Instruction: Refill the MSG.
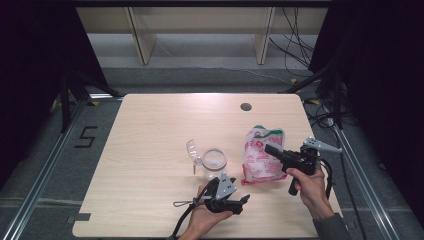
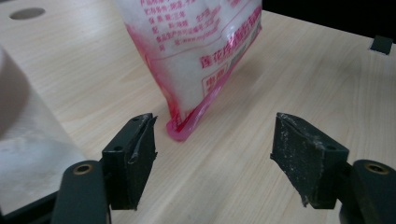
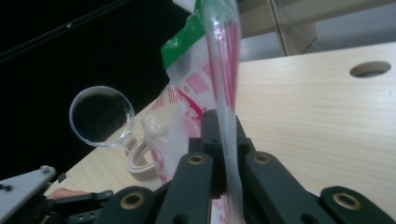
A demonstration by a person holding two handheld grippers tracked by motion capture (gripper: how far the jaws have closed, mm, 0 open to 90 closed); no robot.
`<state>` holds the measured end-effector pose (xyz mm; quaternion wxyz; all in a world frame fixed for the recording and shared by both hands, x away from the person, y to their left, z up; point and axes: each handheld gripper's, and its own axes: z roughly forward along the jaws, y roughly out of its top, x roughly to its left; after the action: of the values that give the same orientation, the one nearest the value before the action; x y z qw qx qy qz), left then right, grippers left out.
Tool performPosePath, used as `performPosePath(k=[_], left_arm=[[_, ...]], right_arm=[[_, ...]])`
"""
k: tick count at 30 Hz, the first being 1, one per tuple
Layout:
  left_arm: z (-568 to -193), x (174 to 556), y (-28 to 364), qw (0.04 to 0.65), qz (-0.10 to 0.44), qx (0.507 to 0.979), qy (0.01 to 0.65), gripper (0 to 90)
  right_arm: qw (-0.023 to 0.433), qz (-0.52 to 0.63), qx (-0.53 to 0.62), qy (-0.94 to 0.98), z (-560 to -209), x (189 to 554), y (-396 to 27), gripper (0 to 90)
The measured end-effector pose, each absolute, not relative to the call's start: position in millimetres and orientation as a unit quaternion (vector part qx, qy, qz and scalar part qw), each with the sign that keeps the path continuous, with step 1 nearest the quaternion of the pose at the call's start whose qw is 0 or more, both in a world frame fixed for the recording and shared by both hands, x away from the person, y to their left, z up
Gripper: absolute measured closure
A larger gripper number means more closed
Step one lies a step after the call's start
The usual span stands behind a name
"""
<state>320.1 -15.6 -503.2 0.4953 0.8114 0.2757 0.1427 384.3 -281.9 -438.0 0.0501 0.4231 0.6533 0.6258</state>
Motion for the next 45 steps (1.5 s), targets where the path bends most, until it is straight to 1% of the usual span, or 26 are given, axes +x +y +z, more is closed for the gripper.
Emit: performPosePath(k=[2, 5, 6, 8, 10, 12, 13, 14, 16, 19, 20, 21, 22, 27, 28, 29, 30, 31, 32, 33, 34, 35, 36, 38, 41, 45], left_arm=[[-505.5, 321.2, -21.1, 0.496, 0.138, 0.810, 0.280, 29.2], [-508.2, 323.7, -29.0, 0.496, 0.133, 0.810, 0.283, 29.2], [-509.5, 325.1, -31.2, 0.495, 0.138, 0.809, 0.284, 29.2], [-509.9, 326.6, -35.6, 0.496, 0.143, 0.808, 0.284, 29.3], [-509.8, 329.8, -39.0, 0.489, 0.140, 0.813, 0.282, 29.2], [-510.4, 333.6, -42.1, 0.492, 0.134, 0.810, 0.289, 29.1], [-510.8, 335.5, -43.8, 0.497, 0.137, 0.806, 0.291, 29.1], [-509.8, 336.5, -44.7, 0.495, 0.139, 0.807, 0.291, 29.2], [-509.4, 337.4, -47.9, 0.499, 0.139, 0.802, 0.297, 29.0], [-508.5, 340.6, -52.3, 0.499, 0.146, 0.799, 0.301, 28.3], [-508.7, 342.4, -54.4, 0.505, 0.144, 0.795, 0.305, 27.6], [-508.4, 344.1, -55.3, 0.502, 0.150, 0.795, 0.306, 27.7], [-507.7, 344.9, -56.9, 0.504, 0.148, 0.793, 0.309, 28.0], [-503.7, 341.2, -65.2, 0.516, 0.164, 0.781, 0.312, 28.6], [-503.6, 341.3, -66.5, 0.522, 0.166, 0.775, 0.314, 30.6], [-503.3, 341.2, -66.6, 0.526, 0.169, 0.769, 0.322, 35.6], [-503.3, 341.8, -66.9, 0.531, 0.172, 0.761, 0.330, 38.3], [-503.8, 341.6, -68.7, 0.537, 0.172, 0.756, 0.333, 43.6], [-504.8, 341.1, -70.5, 0.537, 0.182, 0.755, 0.328, 46.7], [-506.4, 340.9, -71.4, 0.537, 0.194, 0.757, 0.318, 49.7], [-508.8, 340.6, -72.0, 0.541, 0.201, 0.753, 0.316, 52.6], [-509.7, 340.1, -70.5, 0.543, 0.203, 0.749, 0.320, 59.3], [-510.1, 340.3, -69.6, 0.549, 0.201, 0.745, 0.322, 62.6], [-509.4, 339.4, -68.1, 0.552, 0.209, 0.741, 0.320, 66.6], [-508.2, 338.7, -67.7, 0.559, 0.221, 0.731, 0.323, 69.0], [-507.8, 338.1, -67.4, 0.573, 0.204, 0.720, 0.334, 70.0]], right_arm=[[0.069, 0.622, 0.406, 0.666, -434.2, 384.9, -283.1, 90.0], [0.063, 0.625, 0.411, 0.661, -431.1, 385.3, -286.4, 90.0], [0.072, 0.623, 0.408, 0.664, -430.6, 386.2, -287.4, 90.0], [0.058, 0.617, 0.419, 0.664, -425.3, 384.4, -287.5, 90.0], [0.069, 0.616, 0.410, 0.669, -420.9, 385.8, -287.5, 90.0], [0.066, 0.614, 0.409, 0.672, -414.9, 384.8, -286.3, 90.0], [0.074, 0.612, 0.404, 0.676, -413.8, 386.1, -286.8, 90.0], [0.061, 0.614, 0.410, 0.672, -410.7, 384.9, -285.9, 90.0], [0.072, 0.619, 0.405, 0.669, -408.0, 386.4, -287.1, 90.0], [0.062, 0.625, 0.405, 0.664, -400.4, 383.8, -285.1, 90.0], [0.069, 0.628, 0.396, 0.666, -398.9, 384.9, -285.1, 90.0], [0.057, 0.630, 0.402, 0.662, -395.3, 382.5, -283.7, 90.0], [0.066, 0.633, 0.391, 0.665, -393.1, 383.1, -283.2, 90.0], [0.069, 0.632, 0.385, 0.669, -379.9, 377.3, -274.4, 90.0], [0.071, 0.633, 0.377, 0.673, -378.9, 377.7, -273.2, 90.0], [0.068, 0.633, 0.373, 0.675, -377.1, 377.1, -271.4, 90.0], [0.068, 0.631, 0.378, 0.674, -375.6, 376.3, -269.7, 90.0], [0.063, 0.633, 0.378, 0.673, -375.0, 375.7, -267.9, 90.0], [0.066, 0.634, 0.371, 0.675, -375.3, 376.9, -267.1, 90.0], [0.050, 0.635, 0.382, 0.669, -374.4, 374.9, -264.5, 90.0], [0.056, 0.633, 0.372, 0.676, -374.3, 376.4, -263.4, 90.0], [0.067, 0.631, 0.367, 0.680, -373.7, 376.9, -262.0, 90.0], [0.059, 0.631, 0.370, 0.680, -372.9, 376.0, -260.8, 90.0], [0.063, 0.630, 0.366, 0.682, -371.6, 376.5, -260.2, 90.0], [0.058, 0.627, 0.371, 0.682, -365.7, 376.4, -257.5, 90.0], [0.078, 0.613, 0.353, 0.702, -359.5, 380.7, -247.4, 90.0]])
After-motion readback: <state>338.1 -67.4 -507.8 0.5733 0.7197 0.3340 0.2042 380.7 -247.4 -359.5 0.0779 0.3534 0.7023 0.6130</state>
